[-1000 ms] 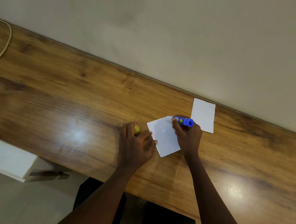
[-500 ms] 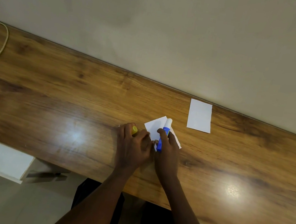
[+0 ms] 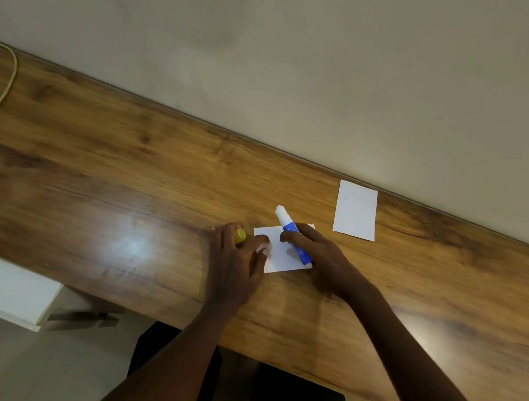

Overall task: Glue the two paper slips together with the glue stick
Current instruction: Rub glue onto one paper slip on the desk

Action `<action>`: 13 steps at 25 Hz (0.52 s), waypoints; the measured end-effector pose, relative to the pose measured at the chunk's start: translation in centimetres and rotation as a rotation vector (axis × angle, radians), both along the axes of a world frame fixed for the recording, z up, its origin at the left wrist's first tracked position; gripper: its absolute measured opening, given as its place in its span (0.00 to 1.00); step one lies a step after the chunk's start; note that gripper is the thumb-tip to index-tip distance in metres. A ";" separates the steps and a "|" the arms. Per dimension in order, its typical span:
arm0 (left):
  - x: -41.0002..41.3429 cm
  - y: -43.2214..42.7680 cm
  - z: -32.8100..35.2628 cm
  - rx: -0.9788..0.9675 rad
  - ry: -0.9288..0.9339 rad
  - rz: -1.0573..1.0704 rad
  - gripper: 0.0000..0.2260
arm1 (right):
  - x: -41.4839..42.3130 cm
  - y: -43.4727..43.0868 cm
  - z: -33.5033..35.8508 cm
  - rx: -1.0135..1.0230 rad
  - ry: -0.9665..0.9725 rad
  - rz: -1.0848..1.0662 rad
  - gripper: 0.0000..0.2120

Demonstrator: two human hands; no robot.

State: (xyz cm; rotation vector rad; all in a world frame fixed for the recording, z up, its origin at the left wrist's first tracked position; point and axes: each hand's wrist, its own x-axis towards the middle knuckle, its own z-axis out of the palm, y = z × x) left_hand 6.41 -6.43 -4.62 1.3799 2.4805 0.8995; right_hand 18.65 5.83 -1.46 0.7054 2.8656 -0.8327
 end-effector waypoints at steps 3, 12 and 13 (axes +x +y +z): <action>-0.1 0.0 0.1 -0.019 0.011 -0.015 0.10 | 0.2 2.0 0.4 -0.035 -0.079 0.083 0.12; -0.1 0.0 0.2 -0.074 0.049 -0.013 0.16 | -0.4 -1.5 -0.4 -0.031 0.196 -0.288 0.24; -0.1 0.0 0.2 -0.076 0.049 -0.011 0.16 | -0.5 -1.7 -0.4 -0.010 0.246 -0.347 0.22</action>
